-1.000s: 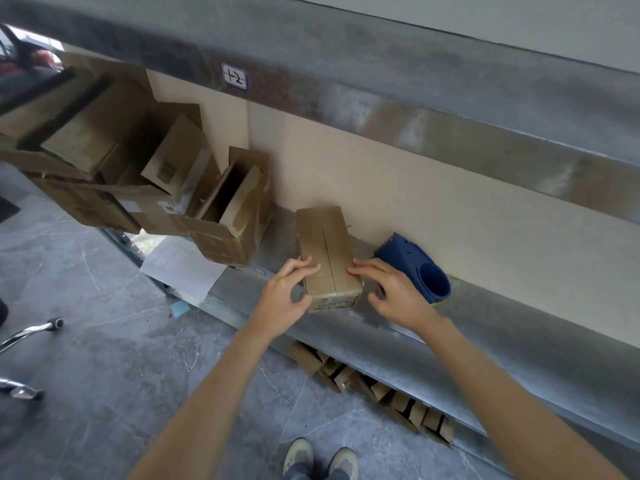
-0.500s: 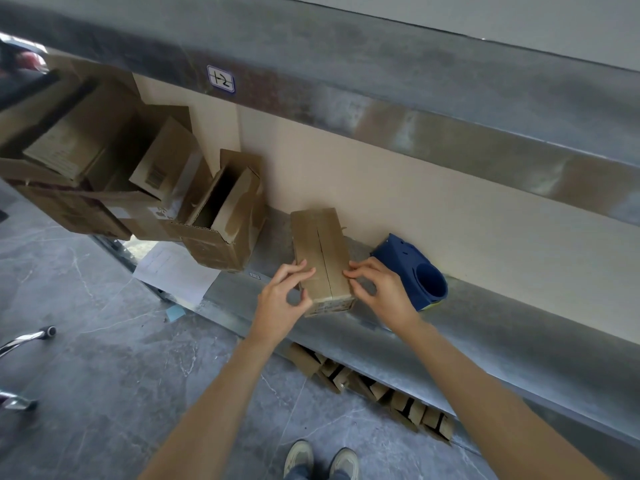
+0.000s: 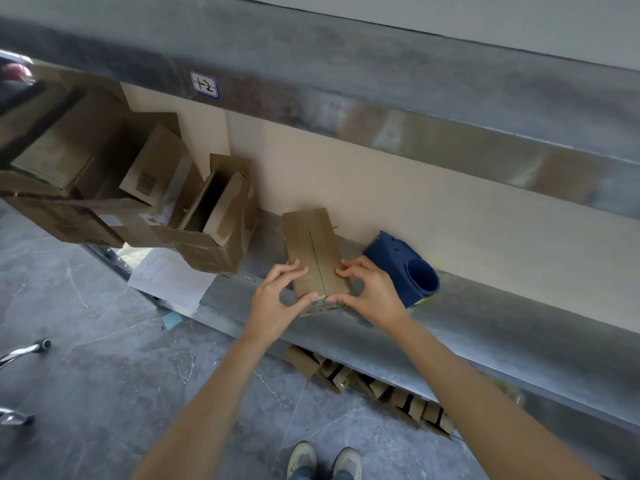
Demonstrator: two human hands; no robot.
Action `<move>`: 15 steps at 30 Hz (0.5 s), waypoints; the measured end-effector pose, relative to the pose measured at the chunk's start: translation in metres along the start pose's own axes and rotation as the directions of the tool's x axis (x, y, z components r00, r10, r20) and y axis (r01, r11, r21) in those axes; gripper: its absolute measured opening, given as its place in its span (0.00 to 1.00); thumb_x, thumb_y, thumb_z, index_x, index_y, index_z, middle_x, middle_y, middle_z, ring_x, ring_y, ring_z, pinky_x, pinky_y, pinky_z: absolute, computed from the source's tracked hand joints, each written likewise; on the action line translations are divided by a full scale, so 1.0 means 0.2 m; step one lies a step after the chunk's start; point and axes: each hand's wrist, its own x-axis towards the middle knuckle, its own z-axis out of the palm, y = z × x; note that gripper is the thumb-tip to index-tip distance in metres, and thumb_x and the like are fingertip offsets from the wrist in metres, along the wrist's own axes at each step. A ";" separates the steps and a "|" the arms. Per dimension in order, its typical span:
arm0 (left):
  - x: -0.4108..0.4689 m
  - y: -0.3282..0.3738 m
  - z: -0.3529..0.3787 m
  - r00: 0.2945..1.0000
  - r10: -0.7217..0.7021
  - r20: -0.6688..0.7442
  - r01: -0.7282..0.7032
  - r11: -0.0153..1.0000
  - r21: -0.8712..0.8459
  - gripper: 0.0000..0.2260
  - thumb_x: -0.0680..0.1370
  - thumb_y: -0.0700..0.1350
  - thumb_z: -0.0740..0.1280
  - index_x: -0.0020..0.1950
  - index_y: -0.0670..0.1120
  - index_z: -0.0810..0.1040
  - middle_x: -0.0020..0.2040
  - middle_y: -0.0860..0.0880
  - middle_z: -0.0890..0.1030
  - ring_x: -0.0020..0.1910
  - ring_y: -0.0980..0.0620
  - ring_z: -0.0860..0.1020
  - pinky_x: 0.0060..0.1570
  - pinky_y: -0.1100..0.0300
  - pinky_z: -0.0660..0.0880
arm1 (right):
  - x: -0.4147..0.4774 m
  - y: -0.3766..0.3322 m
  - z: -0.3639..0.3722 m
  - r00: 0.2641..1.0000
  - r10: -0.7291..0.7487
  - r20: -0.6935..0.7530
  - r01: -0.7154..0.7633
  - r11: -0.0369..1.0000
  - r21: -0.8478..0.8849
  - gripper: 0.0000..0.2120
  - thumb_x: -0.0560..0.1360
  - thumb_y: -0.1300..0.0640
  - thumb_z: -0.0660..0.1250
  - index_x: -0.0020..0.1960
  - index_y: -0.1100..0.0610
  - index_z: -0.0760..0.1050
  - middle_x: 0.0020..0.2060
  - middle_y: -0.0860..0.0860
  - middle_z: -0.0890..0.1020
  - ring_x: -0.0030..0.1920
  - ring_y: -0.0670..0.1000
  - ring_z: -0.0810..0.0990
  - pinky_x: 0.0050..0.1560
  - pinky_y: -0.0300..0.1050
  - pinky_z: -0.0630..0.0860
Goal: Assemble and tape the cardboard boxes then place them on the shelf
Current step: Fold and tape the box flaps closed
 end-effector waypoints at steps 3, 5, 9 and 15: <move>0.00 0.01 0.00 1.000 -0.013 0.003 0.013 1.000 0.019 0.25 0.71 0.61 0.73 0.65 0.52 0.80 0.62 0.63 0.74 0.67 0.67 0.71 0.62 0.75 0.65 | 0.01 -0.01 0.00 1.000 -0.007 0.011 0.007 1.000 -0.025 0.26 0.64 0.52 0.80 0.57 0.64 0.81 0.55 0.54 0.79 0.64 0.48 0.76 0.63 0.40 0.72; -0.01 0.01 0.00 1.000 -0.020 0.006 0.020 1.000 0.019 0.27 0.70 0.63 0.72 0.65 0.52 0.80 0.63 0.63 0.74 0.66 0.67 0.70 0.62 0.76 0.64 | 0.00 -0.02 -0.01 1.000 -0.010 0.015 0.010 1.000 -0.028 0.26 0.64 0.52 0.80 0.57 0.64 0.80 0.55 0.54 0.79 0.64 0.49 0.76 0.63 0.42 0.73; -0.01 0.01 0.00 1.000 -0.012 0.023 0.012 1.000 0.018 0.29 0.69 0.63 0.74 0.66 0.50 0.79 0.63 0.60 0.74 0.67 0.67 0.70 0.62 0.77 0.64 | 0.00 -0.01 0.00 1.000 -0.010 0.028 0.011 0.998 -0.054 0.26 0.65 0.51 0.79 0.57 0.64 0.79 0.56 0.53 0.78 0.65 0.48 0.75 0.63 0.41 0.72; -0.02 0.03 0.01 0.999 -0.029 0.022 0.029 0.999 0.025 0.30 0.69 0.63 0.73 0.66 0.49 0.79 0.64 0.60 0.73 0.67 0.68 0.69 0.62 0.79 0.61 | -0.02 0.00 0.01 0.999 -0.031 0.044 0.036 0.993 -0.112 0.27 0.69 0.49 0.77 0.61 0.63 0.77 0.60 0.53 0.77 0.68 0.47 0.72 0.63 0.41 0.72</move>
